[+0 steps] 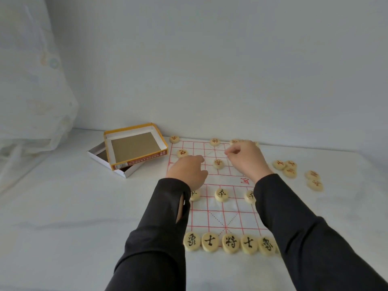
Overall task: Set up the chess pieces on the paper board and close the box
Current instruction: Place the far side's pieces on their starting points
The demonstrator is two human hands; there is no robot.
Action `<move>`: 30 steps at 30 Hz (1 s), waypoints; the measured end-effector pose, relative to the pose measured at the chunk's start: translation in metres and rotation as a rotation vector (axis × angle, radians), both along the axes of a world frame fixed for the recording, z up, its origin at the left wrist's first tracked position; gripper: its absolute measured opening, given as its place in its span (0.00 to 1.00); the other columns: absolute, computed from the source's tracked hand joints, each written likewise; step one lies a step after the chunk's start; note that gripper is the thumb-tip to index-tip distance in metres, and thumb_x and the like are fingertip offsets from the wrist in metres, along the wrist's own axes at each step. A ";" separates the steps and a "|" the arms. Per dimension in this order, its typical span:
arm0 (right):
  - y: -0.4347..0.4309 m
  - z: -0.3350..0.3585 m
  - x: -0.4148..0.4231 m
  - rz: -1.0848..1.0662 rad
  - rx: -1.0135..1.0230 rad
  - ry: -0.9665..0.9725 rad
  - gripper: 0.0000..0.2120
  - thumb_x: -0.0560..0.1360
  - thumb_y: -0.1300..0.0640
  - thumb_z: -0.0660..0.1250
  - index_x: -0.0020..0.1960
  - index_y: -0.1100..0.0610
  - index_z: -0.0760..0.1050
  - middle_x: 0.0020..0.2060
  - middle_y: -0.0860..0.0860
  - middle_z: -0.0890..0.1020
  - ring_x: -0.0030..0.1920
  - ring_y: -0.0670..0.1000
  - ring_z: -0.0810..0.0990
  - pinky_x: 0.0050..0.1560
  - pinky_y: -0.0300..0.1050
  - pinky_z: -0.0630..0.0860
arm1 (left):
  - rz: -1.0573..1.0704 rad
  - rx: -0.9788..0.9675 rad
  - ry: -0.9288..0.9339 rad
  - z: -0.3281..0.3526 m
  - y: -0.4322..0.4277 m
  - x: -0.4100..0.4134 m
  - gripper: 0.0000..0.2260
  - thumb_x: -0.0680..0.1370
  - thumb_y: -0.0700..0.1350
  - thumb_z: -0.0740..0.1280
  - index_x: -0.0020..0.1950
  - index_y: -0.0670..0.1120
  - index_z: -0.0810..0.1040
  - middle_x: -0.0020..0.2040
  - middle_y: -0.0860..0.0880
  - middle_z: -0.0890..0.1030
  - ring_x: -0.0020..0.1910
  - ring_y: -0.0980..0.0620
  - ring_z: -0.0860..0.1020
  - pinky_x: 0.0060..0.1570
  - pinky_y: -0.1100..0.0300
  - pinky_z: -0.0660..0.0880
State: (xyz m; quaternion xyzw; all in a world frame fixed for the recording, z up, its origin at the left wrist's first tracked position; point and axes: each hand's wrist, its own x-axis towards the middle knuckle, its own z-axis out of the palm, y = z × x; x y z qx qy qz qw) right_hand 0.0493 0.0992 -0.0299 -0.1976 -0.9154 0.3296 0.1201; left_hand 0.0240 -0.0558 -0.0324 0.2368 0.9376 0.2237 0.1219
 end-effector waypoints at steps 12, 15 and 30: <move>0.046 -0.012 0.041 -0.198 -0.027 -0.021 0.14 0.77 0.62 0.60 0.60 0.58 0.78 0.60 0.54 0.79 0.61 0.55 0.75 0.60 0.46 0.72 | -0.059 0.146 0.185 -0.024 0.064 0.029 0.23 0.79 0.45 0.60 0.74 0.50 0.61 0.75 0.49 0.59 0.74 0.49 0.55 0.72 0.53 0.58; 0.069 -0.014 0.044 -0.308 0.026 -0.007 0.16 0.76 0.61 0.60 0.62 0.56 0.76 0.63 0.56 0.72 0.65 0.57 0.68 0.62 0.49 0.68 | -0.082 0.174 0.184 -0.024 0.076 0.034 0.24 0.79 0.44 0.60 0.74 0.50 0.59 0.75 0.49 0.59 0.74 0.49 0.54 0.72 0.51 0.57; 0.128 -0.046 0.063 -0.394 -0.305 0.031 0.24 0.82 0.57 0.50 0.77 0.57 0.51 0.75 0.55 0.59 0.74 0.56 0.60 0.71 0.48 0.59 | -0.087 0.226 0.196 -0.023 0.079 0.030 0.21 0.79 0.44 0.60 0.73 0.49 0.63 0.74 0.50 0.62 0.74 0.51 0.55 0.71 0.56 0.56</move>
